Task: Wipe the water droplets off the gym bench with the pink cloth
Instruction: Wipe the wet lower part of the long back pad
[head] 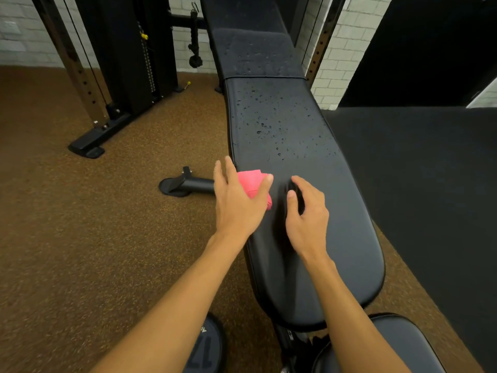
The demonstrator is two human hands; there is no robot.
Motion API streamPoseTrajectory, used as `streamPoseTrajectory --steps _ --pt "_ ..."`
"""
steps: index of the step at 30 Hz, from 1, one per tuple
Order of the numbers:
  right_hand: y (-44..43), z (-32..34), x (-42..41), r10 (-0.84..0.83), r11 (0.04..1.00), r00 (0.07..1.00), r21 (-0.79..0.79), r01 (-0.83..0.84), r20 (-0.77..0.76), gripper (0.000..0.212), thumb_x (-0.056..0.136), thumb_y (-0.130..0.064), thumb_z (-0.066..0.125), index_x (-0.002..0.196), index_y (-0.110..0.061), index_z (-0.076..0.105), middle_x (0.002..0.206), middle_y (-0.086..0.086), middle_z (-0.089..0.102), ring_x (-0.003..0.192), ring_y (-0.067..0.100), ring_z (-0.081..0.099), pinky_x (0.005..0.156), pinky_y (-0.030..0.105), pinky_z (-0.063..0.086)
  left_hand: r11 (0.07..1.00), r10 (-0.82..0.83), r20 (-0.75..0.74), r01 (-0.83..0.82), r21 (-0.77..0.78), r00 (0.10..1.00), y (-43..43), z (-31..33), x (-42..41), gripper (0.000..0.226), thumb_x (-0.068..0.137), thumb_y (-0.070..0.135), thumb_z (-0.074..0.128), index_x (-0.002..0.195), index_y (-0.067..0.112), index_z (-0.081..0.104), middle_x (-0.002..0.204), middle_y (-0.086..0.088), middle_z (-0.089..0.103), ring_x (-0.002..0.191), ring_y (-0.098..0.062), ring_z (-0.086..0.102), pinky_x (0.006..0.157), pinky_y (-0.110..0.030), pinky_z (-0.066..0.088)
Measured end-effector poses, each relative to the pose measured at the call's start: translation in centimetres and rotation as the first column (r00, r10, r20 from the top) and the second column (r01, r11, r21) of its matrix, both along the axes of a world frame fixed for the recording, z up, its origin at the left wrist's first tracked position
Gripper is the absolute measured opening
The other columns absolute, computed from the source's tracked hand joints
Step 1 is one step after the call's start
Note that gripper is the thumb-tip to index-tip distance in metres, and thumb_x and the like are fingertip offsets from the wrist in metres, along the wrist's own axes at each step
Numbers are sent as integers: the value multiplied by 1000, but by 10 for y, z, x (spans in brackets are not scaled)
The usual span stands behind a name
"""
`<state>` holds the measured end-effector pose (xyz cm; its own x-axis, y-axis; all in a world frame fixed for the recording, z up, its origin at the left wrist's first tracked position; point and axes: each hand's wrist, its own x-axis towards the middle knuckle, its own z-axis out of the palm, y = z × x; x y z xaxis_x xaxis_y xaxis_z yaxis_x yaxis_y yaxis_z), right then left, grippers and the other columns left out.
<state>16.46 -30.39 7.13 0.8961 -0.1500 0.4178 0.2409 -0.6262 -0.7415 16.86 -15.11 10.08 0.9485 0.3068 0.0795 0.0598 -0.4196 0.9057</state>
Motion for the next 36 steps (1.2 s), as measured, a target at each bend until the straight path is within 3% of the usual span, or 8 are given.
streamPoseTrajectory --steps 6,10,15,19,22,29,34,36 --pt "-5 -24 7 -8 989 995 -148 22 98 35 110 -12 52 144 -11 61 156 -2 55 148 12 43 125 31 34 994 97 17 -96 -51 995 -17 -24 -12 89 105 51 59 171 16 11 171 -6 19 156 -24 27 119 -25 22" --pt "-6 -29 9 -14 988 993 -153 32 119 33 108 -9 53 140 -11 63 157 -2 54 148 12 43 124 35 37 955 254 53 -259 144 966 -15 -48 -32 91 102 67 48 168 7 25 143 -8 32 132 -26 36 115 -38 37" --pt "-6 -32 10 -2 989 990 -148 23 142 30 108 -11 51 136 -11 64 156 -1 55 147 14 45 121 44 40 980 195 -18 -195 -36 981 -17 -48 -49 77 108 55 40 168 10 25 153 -8 45 140 -23 46 100 -8 25" --pt "-4 -31 9 -9 989 990 -146 30 140 31 108 -12 51 135 -11 65 155 -2 56 147 13 44 122 44 40 961 236 -42 -239 -140 971 -15 -46 -25 71 108 64 31 157 15 46 150 -12 60 139 -31 55 118 -44 41" --pt "-5 -30 9 -10 988 989 -149 32 147 31 107 -8 53 135 -11 65 155 -2 56 148 14 45 122 44 40 934 261 -138 -286 -214 956 -7 -29 7 53 114 47 34 151 14 52 143 -13 62 134 -32 56 101 -32 40" --pt "-4 -30 9 -24 989 988 -141 46 154 32 105 -5 56 134 -11 67 153 -3 58 146 15 47 122 43 40 938 218 -145 -248 -241 965 3 -31 6 57 109 59 40 142 17 60 115 2 64 106 -16 56 84 -21 34" --pt "-4 -30 9 -28 987 988 -150 50 149 32 105 -6 55 134 -12 66 154 -3 58 146 15 47 121 44 41 951 197 -103 -216 -219 975 -12 -58 -44 63 105 65 38 150 25 54 130 0 70 120 -18 64 104 -34 49" --pt "-4 -30 10 -27 987 988 -154 51 151 32 105 -7 54 134 -11 66 154 -2 58 147 15 47 121 45 41 944 219 -122 -242 -223 968 -12 -50 -33 58 108 59 39 147 21 57 129 -2 69 117 -17 63 96 -29 45"
